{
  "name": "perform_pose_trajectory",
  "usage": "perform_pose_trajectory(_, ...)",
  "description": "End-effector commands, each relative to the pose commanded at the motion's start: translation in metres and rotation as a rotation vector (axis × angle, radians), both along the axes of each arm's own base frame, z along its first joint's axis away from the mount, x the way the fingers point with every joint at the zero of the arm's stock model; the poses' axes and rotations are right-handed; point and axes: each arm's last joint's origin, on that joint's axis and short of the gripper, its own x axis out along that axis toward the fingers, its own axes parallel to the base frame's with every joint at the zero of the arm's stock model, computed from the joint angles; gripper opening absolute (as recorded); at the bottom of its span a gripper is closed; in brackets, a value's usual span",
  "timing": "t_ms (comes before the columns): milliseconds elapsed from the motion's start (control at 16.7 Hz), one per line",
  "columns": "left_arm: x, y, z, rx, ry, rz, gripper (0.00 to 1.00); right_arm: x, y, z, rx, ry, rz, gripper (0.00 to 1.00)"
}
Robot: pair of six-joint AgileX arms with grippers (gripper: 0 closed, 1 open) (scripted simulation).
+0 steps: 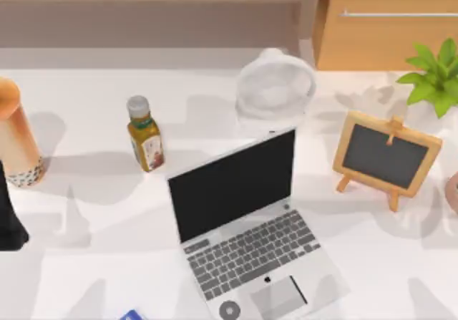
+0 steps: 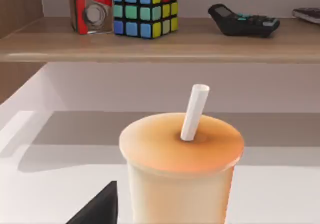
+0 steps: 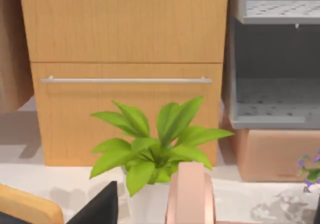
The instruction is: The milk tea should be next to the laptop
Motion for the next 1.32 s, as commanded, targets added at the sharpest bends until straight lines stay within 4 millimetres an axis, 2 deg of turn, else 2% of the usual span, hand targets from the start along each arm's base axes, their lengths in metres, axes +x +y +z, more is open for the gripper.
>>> perform_pose_trajectory(300, 0.004, 0.002, 0.0, 0.003, 0.006, 0.007, 1.0, 0.0, 0.0, 0.0, 0.0, 0.0, 0.0, 1.0)
perform_pose_trajectory(540, 0.018, 0.006, -0.001, 0.01, 0.035, 0.013, 1.0, 0.0, 0.0, 0.0, 0.0, 0.0, 0.0, 1.0)
perform_pose_trajectory(960, 0.049, 0.017, -0.021, 0.007, 0.14, -0.01, 1.0, 0.0, 0.0, 0.0, 0.0, 0.0, 0.0, 1.0)
perform_pose_trajectory(1320, 0.06, 0.023, -0.039, -0.006, 0.196, -0.026, 1.0, 0.0, 0.0, 0.0, 0.0, 0.0, 0.0, 1.0)
